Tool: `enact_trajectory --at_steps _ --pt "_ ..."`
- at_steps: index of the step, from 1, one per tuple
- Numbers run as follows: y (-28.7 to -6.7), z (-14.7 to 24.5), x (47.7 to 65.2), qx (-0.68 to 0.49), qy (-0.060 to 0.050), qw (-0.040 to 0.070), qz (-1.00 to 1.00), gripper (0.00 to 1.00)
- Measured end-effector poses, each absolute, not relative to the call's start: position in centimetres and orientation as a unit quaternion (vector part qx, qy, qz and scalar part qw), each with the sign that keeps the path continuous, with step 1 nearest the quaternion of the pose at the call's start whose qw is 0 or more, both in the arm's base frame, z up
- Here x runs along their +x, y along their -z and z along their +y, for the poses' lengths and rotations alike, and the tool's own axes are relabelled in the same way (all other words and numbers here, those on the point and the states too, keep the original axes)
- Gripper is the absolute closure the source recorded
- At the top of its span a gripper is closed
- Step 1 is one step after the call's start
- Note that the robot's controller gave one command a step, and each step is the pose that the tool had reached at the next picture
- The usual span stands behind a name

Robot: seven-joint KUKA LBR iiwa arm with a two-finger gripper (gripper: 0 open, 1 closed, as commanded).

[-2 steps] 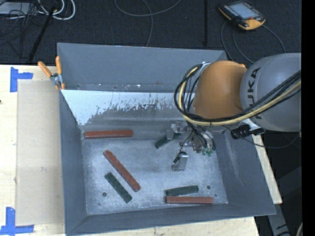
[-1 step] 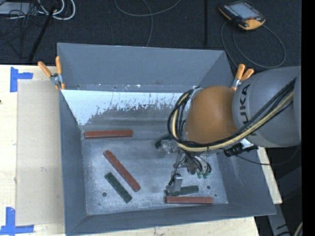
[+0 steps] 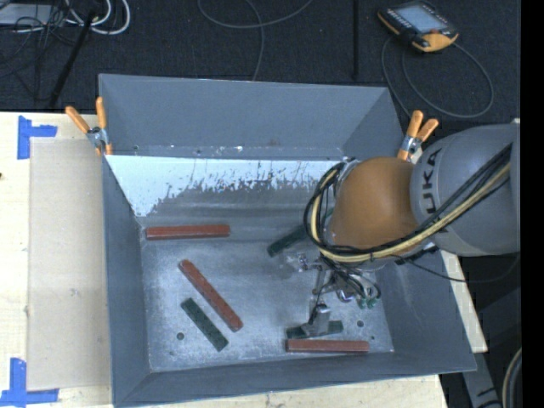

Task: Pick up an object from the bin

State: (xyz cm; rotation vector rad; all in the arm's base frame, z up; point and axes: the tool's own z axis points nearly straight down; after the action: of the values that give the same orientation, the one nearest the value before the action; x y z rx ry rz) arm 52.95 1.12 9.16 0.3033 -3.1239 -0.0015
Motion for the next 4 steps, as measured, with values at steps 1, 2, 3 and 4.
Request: enact_trajectory --at_steps 1,2,3,4 --pt "-7.6 0.1 54.9 0.183 0.0 -0.001 -0.983 0.0" --pt "-7.8 -1.9 50.2 0.256 0.0 -0.004 -0.967 0.0" --pt "-7.1 -5.7 55.3 0.412 0.0 -0.002 -0.911 1.0" --pt "-7.1 -5.8 55.3 0.411 0.0 -0.002 -0.911 1.0"
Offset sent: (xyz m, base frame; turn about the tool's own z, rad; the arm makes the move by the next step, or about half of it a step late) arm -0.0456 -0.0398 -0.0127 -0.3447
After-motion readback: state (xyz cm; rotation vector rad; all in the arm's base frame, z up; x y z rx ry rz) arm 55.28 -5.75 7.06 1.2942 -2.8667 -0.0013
